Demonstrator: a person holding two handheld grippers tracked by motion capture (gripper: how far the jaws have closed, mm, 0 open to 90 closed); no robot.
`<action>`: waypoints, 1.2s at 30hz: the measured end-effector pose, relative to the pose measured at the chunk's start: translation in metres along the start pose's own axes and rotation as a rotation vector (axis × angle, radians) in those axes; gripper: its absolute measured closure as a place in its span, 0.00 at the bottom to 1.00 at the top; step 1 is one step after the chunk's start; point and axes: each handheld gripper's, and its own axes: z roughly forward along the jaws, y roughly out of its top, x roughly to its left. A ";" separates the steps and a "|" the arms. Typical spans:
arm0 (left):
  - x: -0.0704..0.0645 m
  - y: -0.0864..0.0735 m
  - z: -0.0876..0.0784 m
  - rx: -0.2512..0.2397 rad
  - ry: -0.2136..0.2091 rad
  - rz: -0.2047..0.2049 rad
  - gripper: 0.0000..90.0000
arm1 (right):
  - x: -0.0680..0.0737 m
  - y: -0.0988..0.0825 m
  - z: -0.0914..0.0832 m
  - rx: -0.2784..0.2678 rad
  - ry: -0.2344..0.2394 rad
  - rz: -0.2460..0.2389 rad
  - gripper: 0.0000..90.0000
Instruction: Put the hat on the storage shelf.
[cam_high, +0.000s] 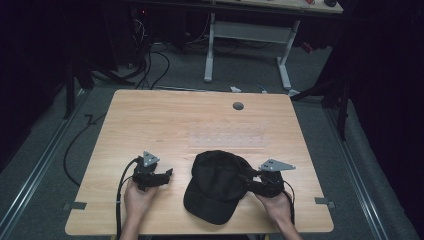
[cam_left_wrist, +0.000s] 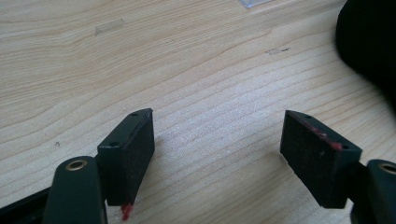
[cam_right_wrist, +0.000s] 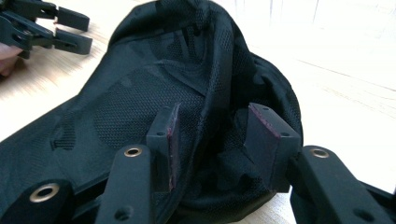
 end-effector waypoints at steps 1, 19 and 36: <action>0.000 0.000 0.000 0.000 0.000 0.000 0.29 | 0.000 0.000 0.000 0.000 0.000 0.000 0.62; 0.000 0.000 0.000 0.001 0.000 0.005 0.29 | 0.000 -0.003 0.015 0.045 0.017 0.016 0.75; 0.000 0.000 0.000 0.001 0.000 0.004 0.29 | 0.000 -0.001 0.020 0.039 -0.043 0.007 0.95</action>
